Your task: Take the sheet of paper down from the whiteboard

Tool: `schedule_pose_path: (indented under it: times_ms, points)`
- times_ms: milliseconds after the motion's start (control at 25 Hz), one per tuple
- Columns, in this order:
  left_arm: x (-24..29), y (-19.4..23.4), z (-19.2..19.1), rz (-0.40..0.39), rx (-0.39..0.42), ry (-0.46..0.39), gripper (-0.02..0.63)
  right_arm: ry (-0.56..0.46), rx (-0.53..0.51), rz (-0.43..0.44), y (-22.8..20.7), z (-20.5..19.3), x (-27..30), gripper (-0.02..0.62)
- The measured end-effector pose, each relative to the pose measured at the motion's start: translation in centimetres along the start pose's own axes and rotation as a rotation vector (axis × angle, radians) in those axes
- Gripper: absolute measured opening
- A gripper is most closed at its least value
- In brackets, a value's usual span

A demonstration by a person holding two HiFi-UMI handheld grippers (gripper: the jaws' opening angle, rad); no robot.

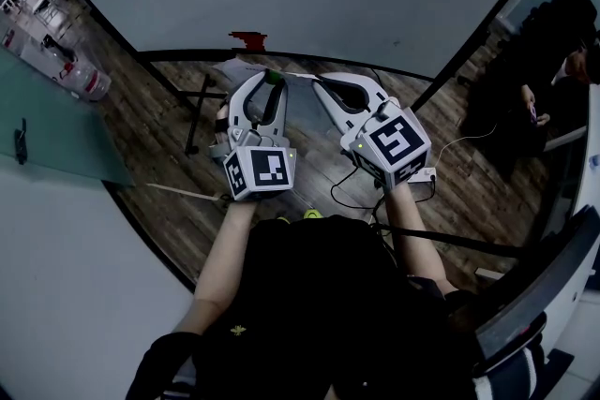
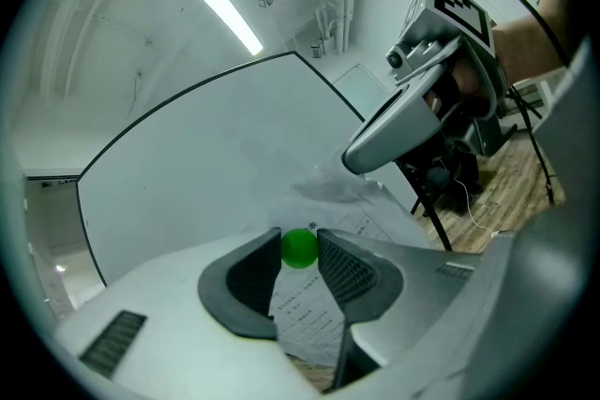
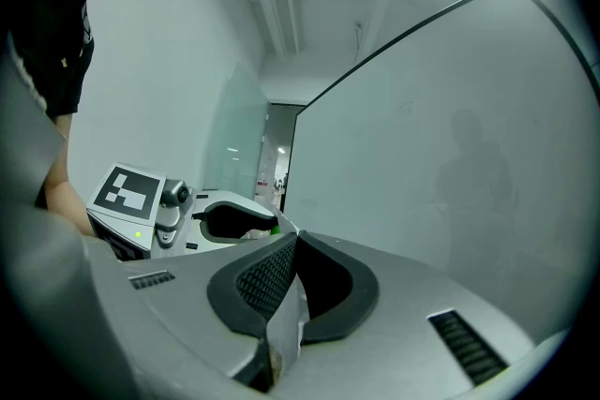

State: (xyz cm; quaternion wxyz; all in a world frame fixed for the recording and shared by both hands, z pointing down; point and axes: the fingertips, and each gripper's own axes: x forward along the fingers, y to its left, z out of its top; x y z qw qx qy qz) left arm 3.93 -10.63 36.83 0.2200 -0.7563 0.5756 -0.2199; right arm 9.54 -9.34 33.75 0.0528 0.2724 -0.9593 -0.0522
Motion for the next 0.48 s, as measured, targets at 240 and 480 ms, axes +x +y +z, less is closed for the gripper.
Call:
schedule_pose_path:
  times_ms: [240,480]
  points:
    - [0.29,-0.38,0.19,-0.005,0.004,0.004,0.130,0.003,-0.002,0.007,-0.25,-0.12,-0.26,0.015]
    - [0.49,-0.21,0.03,-0.002,0.004,0.002,0.130,0.017,0.012,0.008,-0.34,-0.25,-0.02,0.015]
